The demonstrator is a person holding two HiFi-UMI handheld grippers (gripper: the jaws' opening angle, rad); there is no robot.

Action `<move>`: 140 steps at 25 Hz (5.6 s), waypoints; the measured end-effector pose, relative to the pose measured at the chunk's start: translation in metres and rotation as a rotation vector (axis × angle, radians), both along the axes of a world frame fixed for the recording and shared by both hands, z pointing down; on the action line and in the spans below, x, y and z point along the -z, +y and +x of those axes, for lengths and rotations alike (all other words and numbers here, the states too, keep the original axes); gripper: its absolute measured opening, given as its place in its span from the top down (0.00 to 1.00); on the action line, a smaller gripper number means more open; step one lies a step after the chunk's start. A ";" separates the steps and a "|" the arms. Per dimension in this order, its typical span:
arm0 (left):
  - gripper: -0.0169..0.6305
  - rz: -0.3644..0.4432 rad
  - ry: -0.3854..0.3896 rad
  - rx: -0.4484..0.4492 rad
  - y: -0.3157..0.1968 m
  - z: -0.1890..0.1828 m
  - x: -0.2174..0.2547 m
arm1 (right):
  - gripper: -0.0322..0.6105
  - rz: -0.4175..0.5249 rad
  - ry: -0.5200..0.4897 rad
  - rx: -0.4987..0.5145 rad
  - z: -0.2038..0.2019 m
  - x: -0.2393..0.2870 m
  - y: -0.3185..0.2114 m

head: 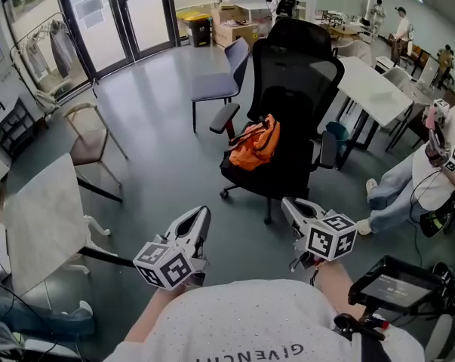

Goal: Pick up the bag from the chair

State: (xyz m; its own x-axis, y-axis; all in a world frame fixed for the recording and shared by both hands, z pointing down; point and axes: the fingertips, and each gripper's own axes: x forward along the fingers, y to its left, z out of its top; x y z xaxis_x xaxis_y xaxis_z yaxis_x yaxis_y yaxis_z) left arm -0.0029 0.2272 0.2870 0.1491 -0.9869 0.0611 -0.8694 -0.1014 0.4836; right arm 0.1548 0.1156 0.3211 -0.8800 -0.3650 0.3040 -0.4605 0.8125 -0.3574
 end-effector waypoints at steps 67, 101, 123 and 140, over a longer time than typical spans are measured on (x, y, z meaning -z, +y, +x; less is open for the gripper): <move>0.97 -0.458 0.083 -0.512 -0.473 -0.219 -0.208 | 0.34 -0.245 0.368 -0.329 -0.224 -0.237 -0.476; 0.97 -0.365 0.123 -0.433 -0.451 -0.252 -0.146 | 0.94 -0.723 0.005 -0.588 -0.227 -0.229 -0.435; 0.97 -0.208 0.105 -0.354 -0.465 -0.277 -0.087 | 0.94 -0.795 -0.617 -0.548 -0.247 -0.130 -0.454; 0.97 -0.133 0.109 -0.348 -0.482 -0.270 -0.075 | 0.94 -0.700 -0.931 -0.451 -0.242 -0.056 -0.458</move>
